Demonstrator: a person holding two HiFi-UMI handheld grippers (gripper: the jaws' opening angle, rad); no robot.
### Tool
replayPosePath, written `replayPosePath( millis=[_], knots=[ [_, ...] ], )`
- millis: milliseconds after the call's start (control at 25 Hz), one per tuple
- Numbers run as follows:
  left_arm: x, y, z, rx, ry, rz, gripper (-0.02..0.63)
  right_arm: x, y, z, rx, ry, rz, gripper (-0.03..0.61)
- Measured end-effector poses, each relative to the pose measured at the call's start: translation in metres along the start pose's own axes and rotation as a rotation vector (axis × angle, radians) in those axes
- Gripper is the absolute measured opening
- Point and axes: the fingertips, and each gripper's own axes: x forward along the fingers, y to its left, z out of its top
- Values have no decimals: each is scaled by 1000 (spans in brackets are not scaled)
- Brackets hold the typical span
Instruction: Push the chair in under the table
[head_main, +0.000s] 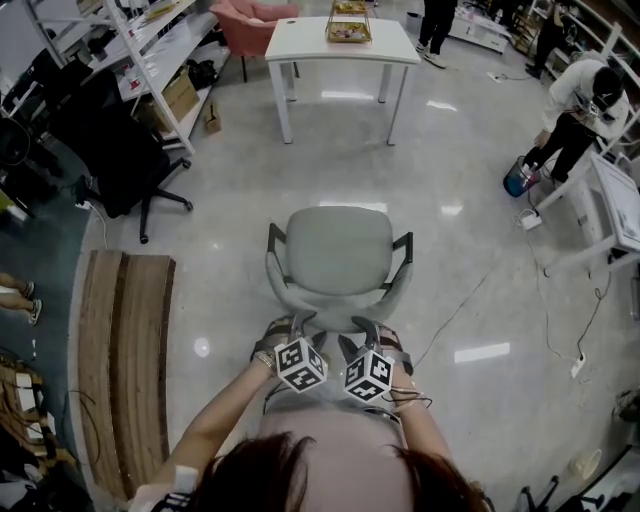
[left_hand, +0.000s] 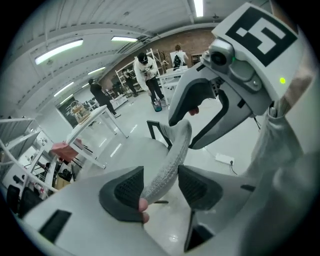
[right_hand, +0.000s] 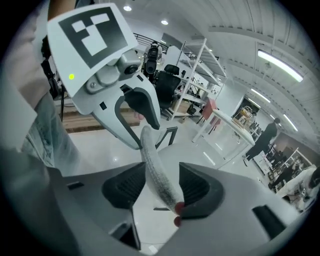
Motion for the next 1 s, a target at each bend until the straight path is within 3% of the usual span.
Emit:
replayPosePath(
  millis=[600,800,1000],
  knots=[
    [18,-4,-6,143,23,-8,210,32,5,-17,-11,98,-22,199],
    [23,-6,-6,205,14,17,156,35,1,-15,-40,120,-34,189],
    [26,-5,-7,208,1,13,144,36,0,-16,-38,136,-37,178]
  ],
)
